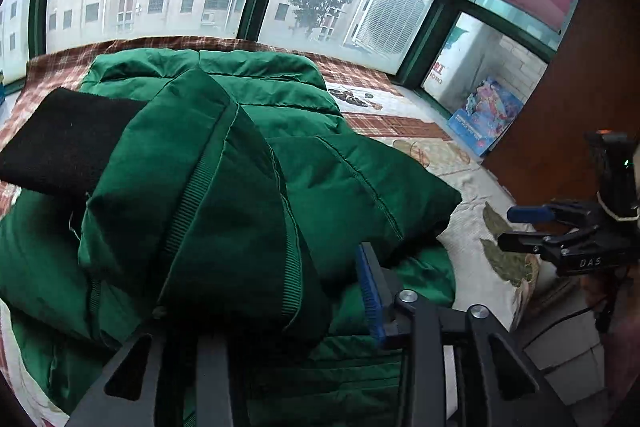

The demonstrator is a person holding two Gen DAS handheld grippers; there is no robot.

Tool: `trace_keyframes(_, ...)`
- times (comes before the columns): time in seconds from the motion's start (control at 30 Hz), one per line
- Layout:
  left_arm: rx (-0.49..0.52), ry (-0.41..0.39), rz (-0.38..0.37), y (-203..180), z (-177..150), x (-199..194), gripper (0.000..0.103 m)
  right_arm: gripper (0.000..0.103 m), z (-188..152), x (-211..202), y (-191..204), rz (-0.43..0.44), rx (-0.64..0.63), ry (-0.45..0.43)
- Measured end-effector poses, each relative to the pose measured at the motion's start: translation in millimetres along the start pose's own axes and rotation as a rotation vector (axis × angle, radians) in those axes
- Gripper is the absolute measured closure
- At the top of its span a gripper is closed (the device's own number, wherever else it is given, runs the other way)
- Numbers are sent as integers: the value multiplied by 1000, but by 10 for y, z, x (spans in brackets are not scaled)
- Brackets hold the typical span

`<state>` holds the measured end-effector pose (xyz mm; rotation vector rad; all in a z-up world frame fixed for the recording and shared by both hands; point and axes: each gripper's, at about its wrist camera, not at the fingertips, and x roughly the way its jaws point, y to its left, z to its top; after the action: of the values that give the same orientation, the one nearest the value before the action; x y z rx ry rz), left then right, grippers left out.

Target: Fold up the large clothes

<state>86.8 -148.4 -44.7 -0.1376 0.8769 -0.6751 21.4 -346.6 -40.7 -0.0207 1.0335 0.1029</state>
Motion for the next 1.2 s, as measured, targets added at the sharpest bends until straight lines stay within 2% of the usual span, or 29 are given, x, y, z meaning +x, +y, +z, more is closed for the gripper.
trace_keyframes(0.03, -54, -14, -30, 57, -14, -50, 49, 27, -15, 2, -25, 2, 11, -1)
trace_keyframes(0.2, -258, -65, -106, 365, -44, -350, 49, 27, 30, -8, 9, 20, 24, -21)
trace_keyframes(0.3, -373, -109, -109, 521, -81, -469, 49, 27, 58, -14, 84, 37, 5, -35)
trace_keyframes(0.47, -395, -128, -62, 644, 52, -518, 49, 27, 77, -41, 174, 39, -26, -56)
trace_keyframes(0.53, -358, -137, -1, 591, 186, -511, 49, 27, 69, -64, 171, 40, -29, -63)
trace_keyframes(0.57, -305, -153, 36, 494, 275, -511, 48, 27, 60, -77, 157, 39, -26, -68)
trace_keyframes(0.67, -54, -190, 125, -24, 526, -458, 48, 27, 18, -108, 70, 37, 4, -81)
trace_keyframes(0.7, 40, -189, 128, -218, 567, -404, 47, 27, 1, -108, 31, 38, 20, -80)
trace_keyframes(0.77, 186, -194, 150, -584, 592, -269, 32, 27, -35, -93, -54, 38, 51, -77)
trace_keyframes(0.83, 284, -191, 177, -844, 553, -104, 31, 27, -83, -75, -134, 34, 75, -69)
trace_keyframes(0.9, 363, -145, 161, -981, 464, 57, 28, 27, -110, -62, -182, 35, 94, -57)
trace_keyframes(1.0, 386, -103, 122, -1023, 308, 153, 26, 27, -119, -79, -234, 23, 97, -54)
trace_keyframes(1.13, 285, -31, 38, -889, 174, 105, 25, 27, -67, -116, -263, 32, 109, -66)
trace_keyframes(1.2, 238, -17, 25, -773, 141, -12, 25, 27, -26, -117, -229, 50, 103, -69)
